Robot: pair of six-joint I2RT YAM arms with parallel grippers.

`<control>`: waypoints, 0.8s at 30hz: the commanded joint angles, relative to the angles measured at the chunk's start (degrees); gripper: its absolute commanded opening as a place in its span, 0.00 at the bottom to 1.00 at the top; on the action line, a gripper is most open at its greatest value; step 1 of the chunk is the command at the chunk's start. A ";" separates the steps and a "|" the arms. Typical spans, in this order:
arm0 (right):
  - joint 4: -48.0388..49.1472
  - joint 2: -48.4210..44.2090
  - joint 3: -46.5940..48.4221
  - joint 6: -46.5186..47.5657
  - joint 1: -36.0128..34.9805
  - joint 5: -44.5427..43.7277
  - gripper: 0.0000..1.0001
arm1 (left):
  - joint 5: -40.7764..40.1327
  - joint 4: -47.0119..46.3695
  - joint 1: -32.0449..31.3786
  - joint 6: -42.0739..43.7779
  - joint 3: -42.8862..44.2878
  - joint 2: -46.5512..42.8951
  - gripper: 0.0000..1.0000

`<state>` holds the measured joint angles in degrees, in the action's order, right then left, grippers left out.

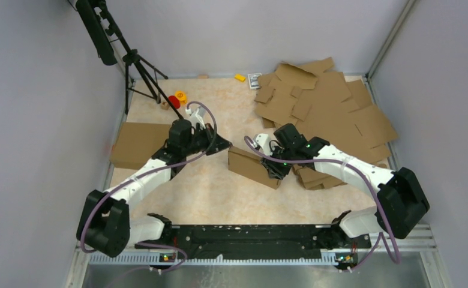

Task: Fold the paper box
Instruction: Close the paper box at the center of the board.

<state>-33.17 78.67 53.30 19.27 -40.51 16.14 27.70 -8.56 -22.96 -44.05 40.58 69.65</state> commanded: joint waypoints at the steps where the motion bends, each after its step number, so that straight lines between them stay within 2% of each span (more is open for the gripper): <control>1: 0.23 -0.09 -1.44 -0.11 -0.53 0.07 0.13 | 1.15 -3.80 -0.03 -1.21 -5.85 3.50 0.00; 5: 0.23 -0.20 -1.20 -0.11 -0.53 0.03 0.13 | 2.16 -4.63 -0.12 -1.46 -6.71 4.10 0.00; 10: 1.11 -0.37 -0.99 1.26 -0.58 0.53 0.13 | -1.07 5.51 -0.13 5.00 -0.10 -1.21 0.00; 12: 1.72 -0.20 -1.00 2.53 -0.53 0.64 0.13 | -3.15 11.97 -0.13 9.64 3.64 -3.20 0.08; 14: 2.83 -0.07 -1.23 3.75 -0.53 1.02 0.13 | -4.73 17.31 -0.10 13.93 7.04 -4.32 0.20; 17: 4.04 0.24 -1.25 5.33 -0.53 1.36 0.13 | -4.74 19.79 -0.13 18.19 9.12 -4.40 0.33; 22: 4.98 0.30 -1.55 7.70 -0.54 1.86 0.13 | -0.39 13.31 -0.11 20.74 6.91 -3.45 0.55; 24: 5.39 0.68 -1.44 7.61 -0.53 1.83 0.13 | -0.10 10.07 -0.23 20.02 5.90 -2.04 0.57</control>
<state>-30.61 78.63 52.75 24.36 -40.51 17.34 25.78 6.24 -22.98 -26.92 48.07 66.26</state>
